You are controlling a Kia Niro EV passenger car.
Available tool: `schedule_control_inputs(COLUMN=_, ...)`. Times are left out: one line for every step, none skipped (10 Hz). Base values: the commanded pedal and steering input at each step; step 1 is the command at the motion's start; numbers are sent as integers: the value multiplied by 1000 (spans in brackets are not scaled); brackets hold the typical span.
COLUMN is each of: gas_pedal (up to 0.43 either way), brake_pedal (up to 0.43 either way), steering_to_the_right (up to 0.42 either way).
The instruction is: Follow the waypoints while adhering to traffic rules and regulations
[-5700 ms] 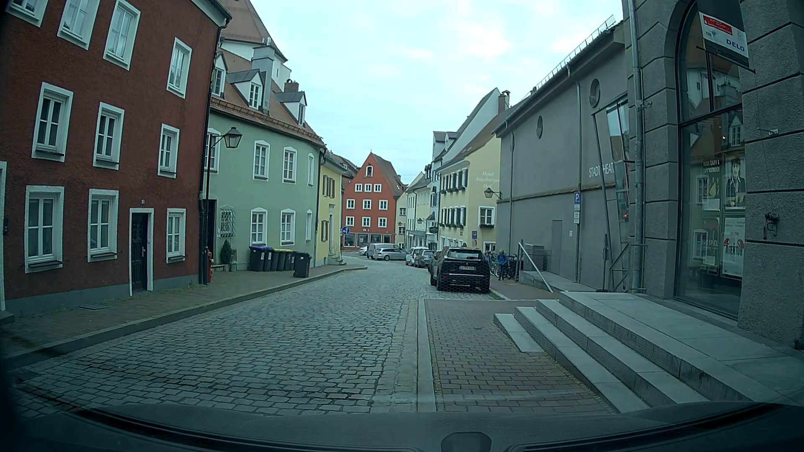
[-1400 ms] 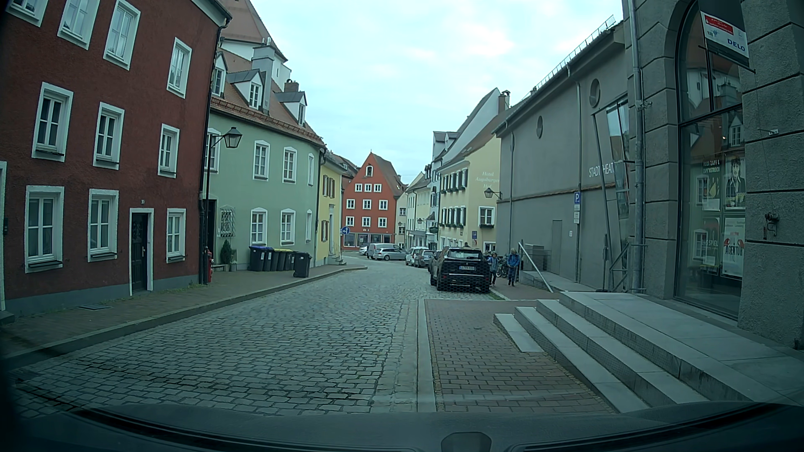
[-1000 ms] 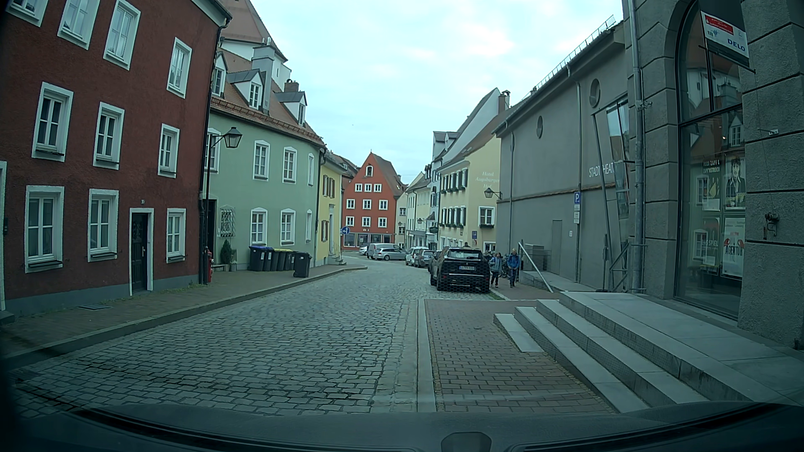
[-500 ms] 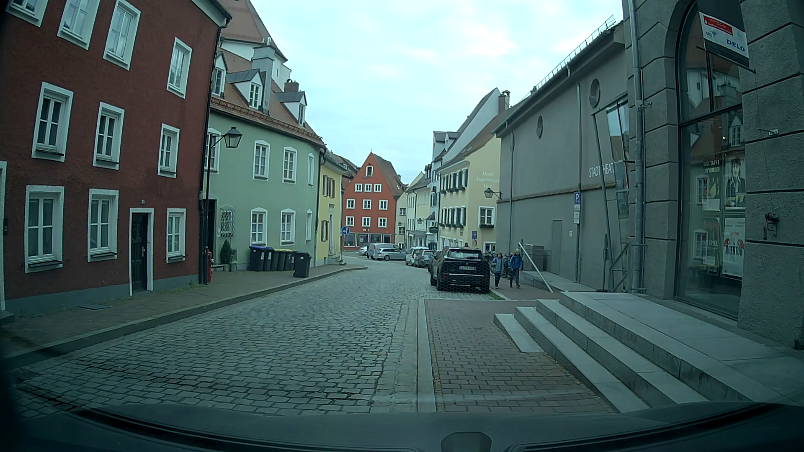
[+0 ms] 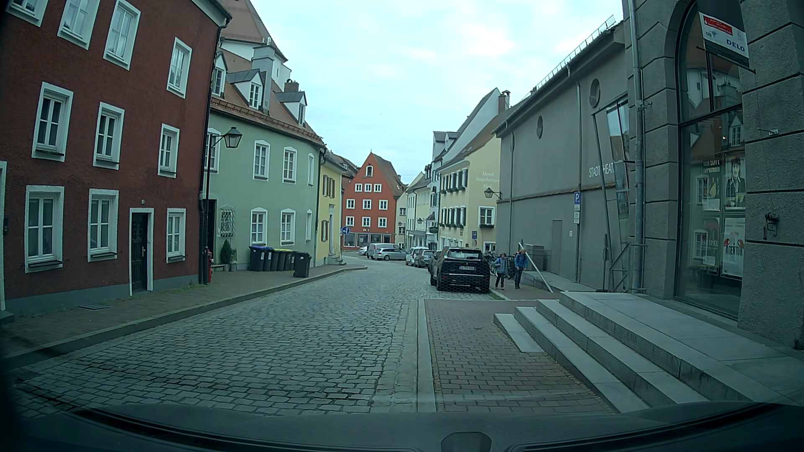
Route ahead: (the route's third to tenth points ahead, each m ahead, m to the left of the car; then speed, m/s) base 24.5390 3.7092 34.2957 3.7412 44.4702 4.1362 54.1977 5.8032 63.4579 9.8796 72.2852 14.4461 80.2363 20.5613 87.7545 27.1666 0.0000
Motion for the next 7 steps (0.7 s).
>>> schedule_control_inputs(gas_pedal=0, brake_pedal=311, steering_to_the_right=-217)
schedule_control_inputs(gas_pedal=0, brake_pedal=317, steering_to_the_right=-217)
schedule_control_inputs(gas_pedal=0, brake_pedal=311, steering_to_the_right=-217)
schedule_control_inputs(gas_pedal=0, brake_pedal=311, steering_to_the_right=-216)
schedule_control_inputs(gas_pedal=0, brake_pedal=311, steering_to_the_right=-217)
schedule_control_inputs(gas_pedal=0, brake_pedal=311, steering_to_the_right=-217)
schedule_control_inputs(gas_pedal=0, brake_pedal=311, steering_to_the_right=-217)
